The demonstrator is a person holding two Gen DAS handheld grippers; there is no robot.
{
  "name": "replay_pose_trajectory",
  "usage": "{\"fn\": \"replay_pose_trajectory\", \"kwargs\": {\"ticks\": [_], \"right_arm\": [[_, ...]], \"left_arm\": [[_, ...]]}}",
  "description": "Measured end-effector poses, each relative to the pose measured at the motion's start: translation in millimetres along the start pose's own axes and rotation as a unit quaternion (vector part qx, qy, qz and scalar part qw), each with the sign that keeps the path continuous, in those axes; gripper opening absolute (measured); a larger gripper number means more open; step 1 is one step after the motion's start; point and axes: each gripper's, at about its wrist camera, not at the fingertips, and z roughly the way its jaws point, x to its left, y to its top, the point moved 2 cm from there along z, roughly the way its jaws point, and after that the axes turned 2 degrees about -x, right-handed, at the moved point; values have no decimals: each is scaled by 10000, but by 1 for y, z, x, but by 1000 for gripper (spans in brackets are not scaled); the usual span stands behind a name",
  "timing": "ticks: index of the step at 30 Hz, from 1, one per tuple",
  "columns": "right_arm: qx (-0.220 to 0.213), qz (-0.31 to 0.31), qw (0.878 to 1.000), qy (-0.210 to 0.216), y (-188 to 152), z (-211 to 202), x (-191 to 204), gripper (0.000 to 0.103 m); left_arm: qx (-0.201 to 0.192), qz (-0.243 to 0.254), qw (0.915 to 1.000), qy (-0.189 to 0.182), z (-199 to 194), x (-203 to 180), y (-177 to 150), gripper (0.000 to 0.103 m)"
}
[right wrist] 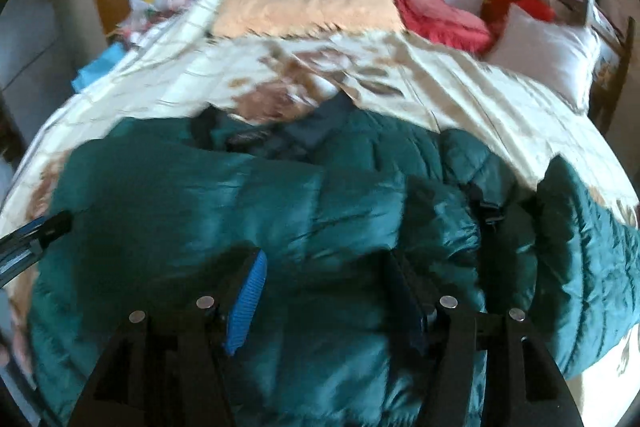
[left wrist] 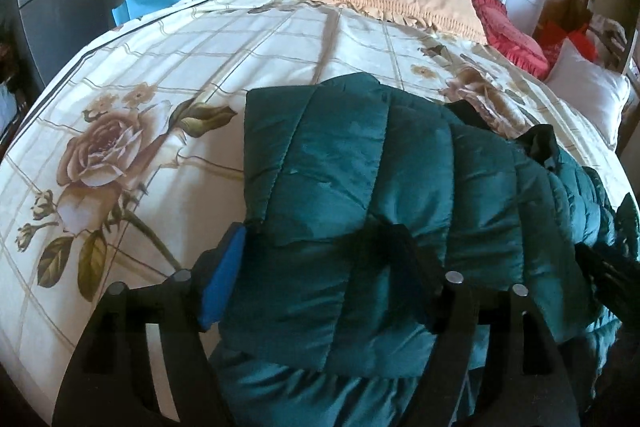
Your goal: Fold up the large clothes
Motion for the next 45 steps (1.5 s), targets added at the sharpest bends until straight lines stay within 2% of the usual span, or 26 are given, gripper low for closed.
{"fn": "replay_pose_trajectory", "kwargs": {"ticks": [5, 7, 11, 16, 20, 23, 27, 36, 41, 43, 45], "right_arm": [[52, -176, 9997, -175, 1, 4, 0, 59], [75, -155, 9997, -167, 1, -7, -2, 59], [-275, -43, 9996, -70, -6, -46, -7, 59], [-426, -75, 9990, 103, -22, -71, -6, 59], [-236, -158, 9996, 77, -32, -59, -6, 58], [-43, 38, 10000, 69, -38, -42, -15, 56], [33, 36, 10000, 28, -43, -27, -17, 56], [99, 173, 9998, 79, -51, -42, -20, 56], [-311, 270, 9991, 134, -46, -72, -21, 56], [-531, 339, 9978, 189, -39, -82, -18, 58], [-636, 377, 9970, 242, -33, -85, -14, 65]], "left_arm": [[105, -70, 9999, -6, 8, 2, -2, 77], [110, -99, 9999, -19, 9, 2, -3, 77], [75, -80, 9999, -5, 10, 1, -4, 77], [33, -54, 10000, 30, 10, 0, -5, 77], [11, -22, 10000, 67, 10, -1, -6, 78], [-3, -21, 10000, 68, 9, -2, -7, 78], [-18, -14, 10000, 83, 10, -1, -7, 79], [-61, -7, 9999, 104, 10, -2, -8, 79], [-62, -5, 9999, 111, 10, -1, -8, 80], [-73, -15, 9999, 138, 10, -1, -8, 81], [-79, -18, 9999, 140, 10, 0, -7, 81]]}}
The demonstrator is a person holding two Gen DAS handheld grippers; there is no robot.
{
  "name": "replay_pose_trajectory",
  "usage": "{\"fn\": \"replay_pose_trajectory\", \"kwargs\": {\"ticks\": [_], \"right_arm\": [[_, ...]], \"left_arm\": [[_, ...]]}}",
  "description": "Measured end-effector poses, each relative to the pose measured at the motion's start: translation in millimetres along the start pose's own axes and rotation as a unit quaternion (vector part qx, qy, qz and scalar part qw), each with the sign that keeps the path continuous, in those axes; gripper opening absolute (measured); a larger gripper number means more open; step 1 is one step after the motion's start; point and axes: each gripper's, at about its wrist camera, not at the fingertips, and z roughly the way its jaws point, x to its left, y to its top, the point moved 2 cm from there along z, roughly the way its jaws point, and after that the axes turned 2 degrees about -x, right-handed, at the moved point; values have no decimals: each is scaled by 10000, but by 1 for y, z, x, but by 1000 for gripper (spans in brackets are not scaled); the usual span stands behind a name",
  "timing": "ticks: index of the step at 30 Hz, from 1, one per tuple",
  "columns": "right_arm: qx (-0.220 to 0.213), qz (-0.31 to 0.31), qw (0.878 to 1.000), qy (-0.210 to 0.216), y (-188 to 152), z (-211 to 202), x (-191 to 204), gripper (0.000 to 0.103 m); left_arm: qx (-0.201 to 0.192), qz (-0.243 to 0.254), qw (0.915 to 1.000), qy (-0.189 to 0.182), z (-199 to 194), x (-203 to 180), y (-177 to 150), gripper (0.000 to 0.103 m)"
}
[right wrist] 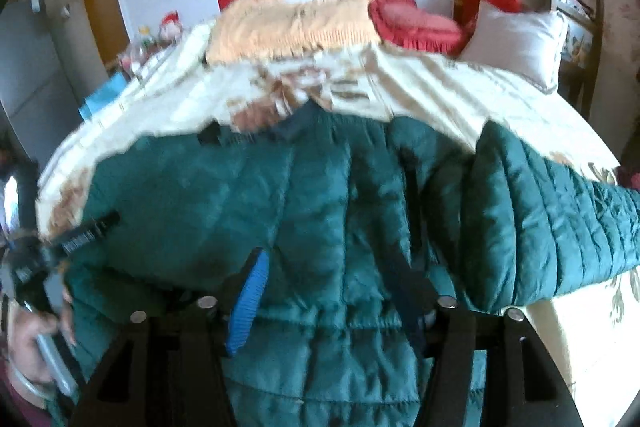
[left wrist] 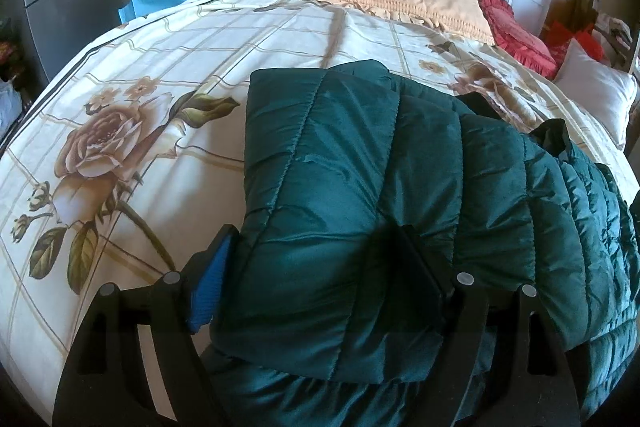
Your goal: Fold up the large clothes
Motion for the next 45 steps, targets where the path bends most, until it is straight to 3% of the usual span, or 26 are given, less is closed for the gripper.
{"fn": "replay_pose_trajectory", "kwargs": {"ticks": [4, 9, 14, 22, 33, 45], "right_arm": [[64, -193, 9997, -121, 7, 17, 13, 65], [502, -235, 9973, -480, -5, 53, 9, 65], [570, -198, 9971, -458, -13, 61, 2, 65], [465, -203, 9981, -358, -17, 21, -1, 65], [333, -45, 9990, -286, -27, -20, -11, 68], [57, 68, 9994, -322, -30, -58, -40, 72]], "left_arm": [[2, -8, 10000, -7, 1, 0, 0, 81], [15, -96, 10000, 7, 0, 3, 0, 87], [-12, -126, 9999, 7, -1, 5, 1, 88], [-200, 77, 9997, -87, -36, 3, -5, 88], [-728, 616, 9949, -334, -106, -41, -19, 88], [-888, 1059, 9897, -366, -131, -90, -39, 88]]}}
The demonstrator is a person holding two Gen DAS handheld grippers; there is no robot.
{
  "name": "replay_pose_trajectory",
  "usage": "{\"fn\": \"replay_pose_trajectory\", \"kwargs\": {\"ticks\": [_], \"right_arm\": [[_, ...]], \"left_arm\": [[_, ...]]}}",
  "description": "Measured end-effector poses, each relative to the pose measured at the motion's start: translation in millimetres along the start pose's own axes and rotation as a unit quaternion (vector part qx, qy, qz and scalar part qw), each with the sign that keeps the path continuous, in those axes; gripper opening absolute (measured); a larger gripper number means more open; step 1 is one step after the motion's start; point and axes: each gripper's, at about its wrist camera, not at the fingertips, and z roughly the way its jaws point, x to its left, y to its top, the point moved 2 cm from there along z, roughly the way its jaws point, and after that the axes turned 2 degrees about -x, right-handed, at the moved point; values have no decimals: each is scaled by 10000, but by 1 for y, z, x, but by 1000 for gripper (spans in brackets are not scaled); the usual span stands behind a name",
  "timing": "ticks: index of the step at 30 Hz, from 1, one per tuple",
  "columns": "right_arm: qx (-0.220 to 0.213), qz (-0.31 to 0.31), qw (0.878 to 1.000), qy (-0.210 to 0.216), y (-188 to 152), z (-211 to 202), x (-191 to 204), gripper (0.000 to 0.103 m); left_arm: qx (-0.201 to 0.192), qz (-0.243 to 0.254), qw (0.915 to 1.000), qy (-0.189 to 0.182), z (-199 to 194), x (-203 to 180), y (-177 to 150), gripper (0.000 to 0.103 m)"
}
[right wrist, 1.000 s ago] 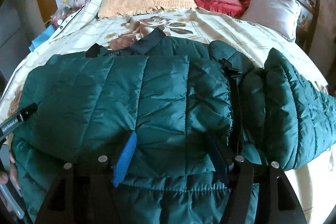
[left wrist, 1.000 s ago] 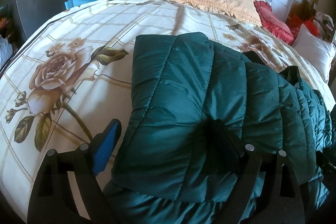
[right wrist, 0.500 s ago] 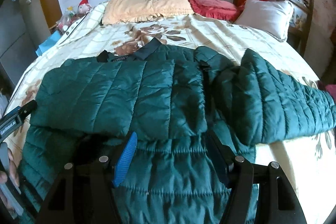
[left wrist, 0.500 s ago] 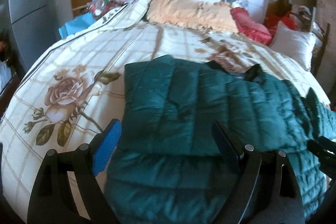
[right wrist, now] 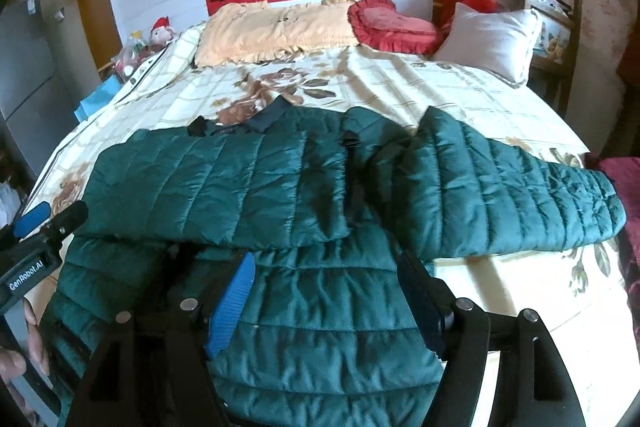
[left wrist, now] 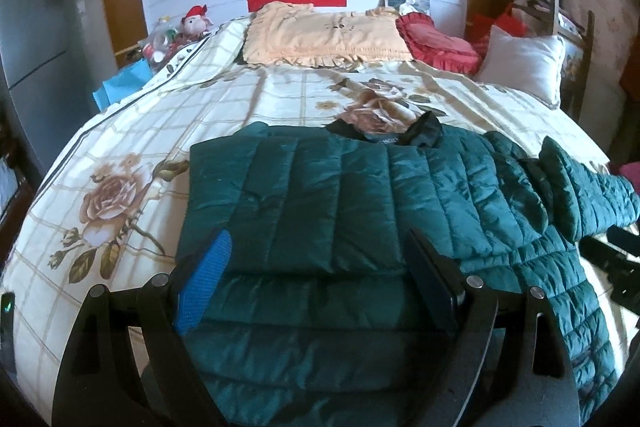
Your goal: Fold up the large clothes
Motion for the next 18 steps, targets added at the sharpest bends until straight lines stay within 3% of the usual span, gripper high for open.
{"fn": "replay_pose_trajectory", "kwargs": {"ticks": [9, 18], "right_arm": [[-76, 349, 9990, -276, -5, -10, -54, 74], [-63, 1025, 9906, -899, -11, -4, -149, 76]], "left_arm": [[126, 189, 9997, 65, 6, -18, -8, 88], [416, -320, 9984, -203, 28, -3, -17, 88]]}}
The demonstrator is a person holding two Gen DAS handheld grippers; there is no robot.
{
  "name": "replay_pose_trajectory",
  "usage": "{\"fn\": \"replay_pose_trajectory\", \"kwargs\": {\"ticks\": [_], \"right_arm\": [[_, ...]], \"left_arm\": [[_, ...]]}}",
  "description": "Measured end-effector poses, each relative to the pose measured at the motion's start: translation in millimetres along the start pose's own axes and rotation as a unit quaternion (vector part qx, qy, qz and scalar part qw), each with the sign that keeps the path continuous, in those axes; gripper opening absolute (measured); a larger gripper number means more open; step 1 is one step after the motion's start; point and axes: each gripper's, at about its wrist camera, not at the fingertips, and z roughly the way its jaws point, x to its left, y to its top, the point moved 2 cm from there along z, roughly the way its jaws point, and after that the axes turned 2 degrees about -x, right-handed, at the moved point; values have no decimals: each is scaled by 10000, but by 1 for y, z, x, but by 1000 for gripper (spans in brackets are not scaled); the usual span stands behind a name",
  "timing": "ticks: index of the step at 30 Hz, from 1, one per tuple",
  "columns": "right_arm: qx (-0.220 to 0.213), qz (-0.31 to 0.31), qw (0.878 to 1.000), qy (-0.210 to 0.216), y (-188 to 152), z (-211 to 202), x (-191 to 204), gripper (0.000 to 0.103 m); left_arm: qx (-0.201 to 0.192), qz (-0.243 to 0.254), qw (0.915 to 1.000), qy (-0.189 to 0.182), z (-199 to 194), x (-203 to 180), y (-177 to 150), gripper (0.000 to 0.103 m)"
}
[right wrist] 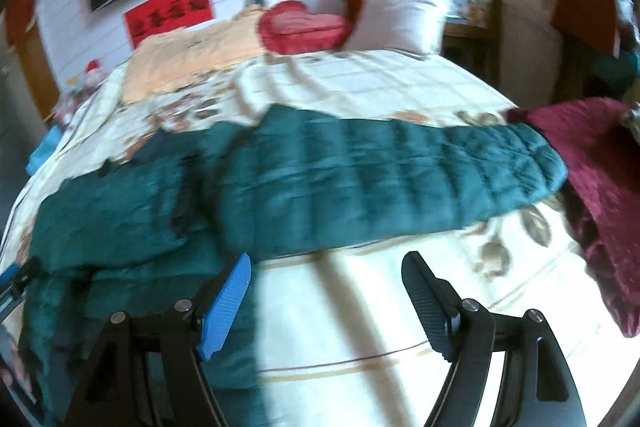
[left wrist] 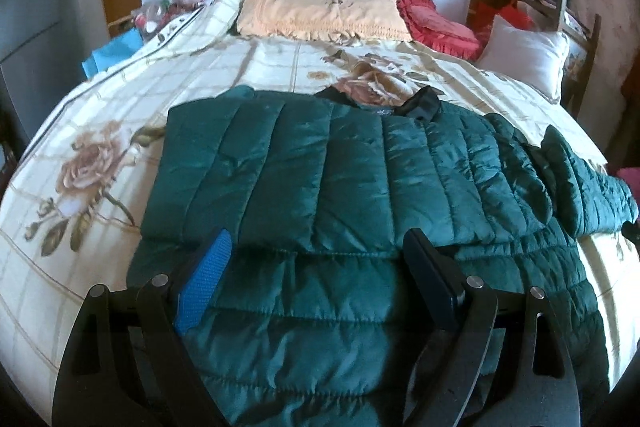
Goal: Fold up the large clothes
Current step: 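Grasp the other sleeve cuff with the right gripper and lift it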
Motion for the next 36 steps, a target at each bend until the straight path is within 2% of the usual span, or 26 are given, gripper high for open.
{"fn": "replay_pose_trajectory", "kwargs": {"ticks": [8, 15, 22, 28, 29, 30, 31, 32, 33, 35, 36], "right_arm": [[-52, 782, 9936, -813, 24, 28, -90, 76], [-54, 1686, 9734, -1548, 43, 61, -172, 76], [4, 2595, 9516, -1644, 48, 84, -221, 76], [-119, 2328, 9583, -1656, 61, 99, -218, 77], [-130, 2258, 9593, -1694, 62, 100, -217, 73], [-120, 2201, 9599, -1734, 64, 103, -216, 58], [-117, 2159, 9603, -1760, 65, 103, -215, 51], [-100, 2122, 9620, -1717, 66, 104, -214, 34], [-84, 2074, 9636, -1683, 68, 102, -213, 24], [-144, 1978, 9666, -1621, 73, 95, -211, 13], [-219, 1966, 9688, -1497, 77, 87, -208, 12]], "left_arm": [[114, -151, 9998, -112, 7, 2, -4, 88], [96, -507, 9983, -252, 6, 18, -5, 88], [212, -738, 9964, -347, 11, 25, -6, 88], [274, -670, 9968, -345, 12, 24, -10, 88], [280, -669, 9968, -343, 12, 24, -10, 88], [280, -670, 9968, -341, 12, 25, -11, 88], [279, -674, 9968, -339, 11, 26, -11, 88], [278, -680, 9967, -343, 10, 26, -11, 88], [275, -684, 9967, -349, 10, 27, -10, 88], [238, -691, 9967, -352, 6, 28, -9, 88], [211, -688, 9968, -342, 4, 29, -8, 88]]}}
